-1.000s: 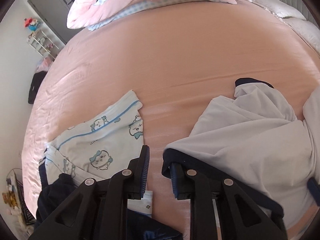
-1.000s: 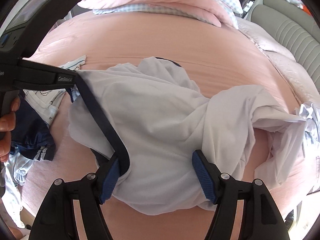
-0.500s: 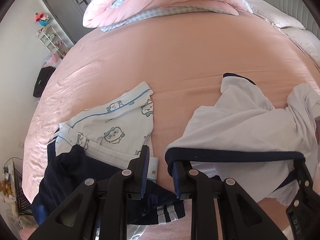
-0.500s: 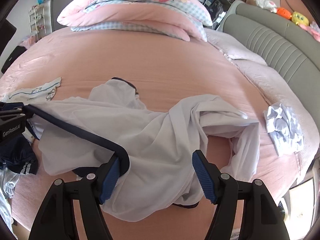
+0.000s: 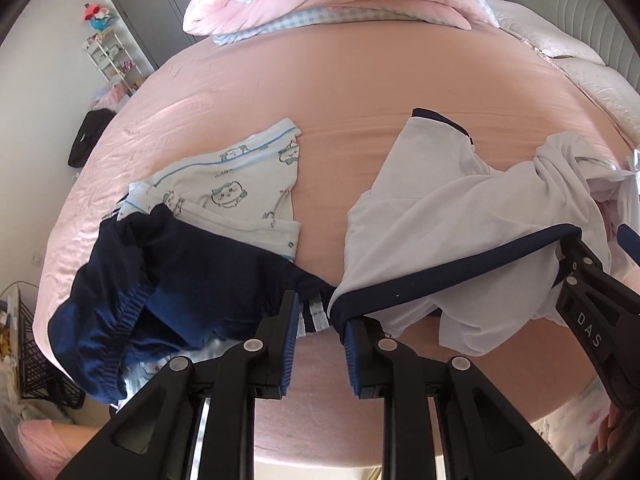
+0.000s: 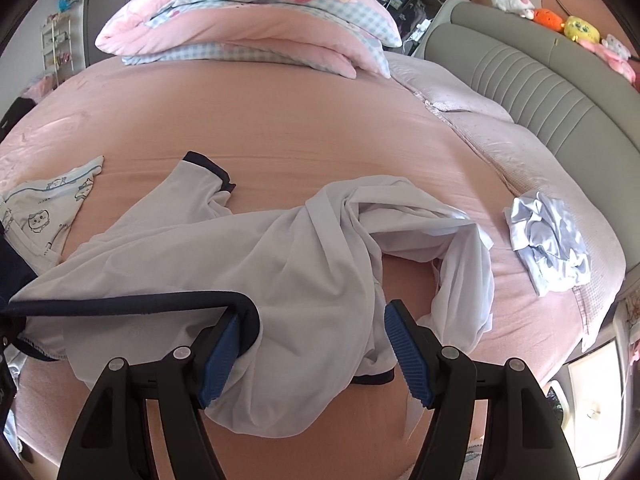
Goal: Fold clothes
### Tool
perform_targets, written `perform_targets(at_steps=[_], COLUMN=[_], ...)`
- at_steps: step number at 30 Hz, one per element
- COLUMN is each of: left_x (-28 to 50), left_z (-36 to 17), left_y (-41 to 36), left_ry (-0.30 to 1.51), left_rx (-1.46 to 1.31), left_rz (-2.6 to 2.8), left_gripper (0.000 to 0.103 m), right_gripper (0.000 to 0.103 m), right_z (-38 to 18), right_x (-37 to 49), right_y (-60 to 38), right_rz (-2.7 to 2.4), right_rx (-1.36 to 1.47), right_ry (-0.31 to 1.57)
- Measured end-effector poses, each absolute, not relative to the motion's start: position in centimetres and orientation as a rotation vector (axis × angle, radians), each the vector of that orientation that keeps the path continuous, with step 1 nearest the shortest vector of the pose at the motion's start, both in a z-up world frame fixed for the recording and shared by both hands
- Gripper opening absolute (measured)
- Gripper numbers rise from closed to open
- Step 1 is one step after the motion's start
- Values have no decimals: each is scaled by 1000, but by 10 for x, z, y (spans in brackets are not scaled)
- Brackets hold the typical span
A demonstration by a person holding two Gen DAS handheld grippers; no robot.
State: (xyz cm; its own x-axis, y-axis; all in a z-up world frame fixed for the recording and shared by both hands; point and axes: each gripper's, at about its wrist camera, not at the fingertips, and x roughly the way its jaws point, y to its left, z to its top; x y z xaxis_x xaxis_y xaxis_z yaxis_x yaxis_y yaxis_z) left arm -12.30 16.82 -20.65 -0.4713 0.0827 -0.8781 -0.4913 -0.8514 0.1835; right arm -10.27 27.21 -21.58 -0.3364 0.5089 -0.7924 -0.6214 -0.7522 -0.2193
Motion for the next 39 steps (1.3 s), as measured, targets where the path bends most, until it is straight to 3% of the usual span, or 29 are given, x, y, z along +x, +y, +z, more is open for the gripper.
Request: perform_targets(at_steps=[14,31,35,37,39], left_x=[-129,-145,-141,-141,-142], left_z=[-221,-267,-274,-278,-283], left_y=[170,190,195,195,194], left_ry=[526,583,609,624,628], left_rx=[-1425,-1470,-1420,-1404,-1397], left_rz=[2329,2282,2292,2315,2336], left_gripper=[20,21,27,37,57], right_gripper=[69,69,68,68,64], right_z=[-226,-252,-259,-261,-262], right_x=[-104,-126,-128,-129,-128], right_y=[258,211,206,204,199], right_rz=[2146,2122,2138,2139,2145], right_rx=[-1202,-1211,-1227,-1236,-1238], right_ry=[60,-420,-433,-433,-451])
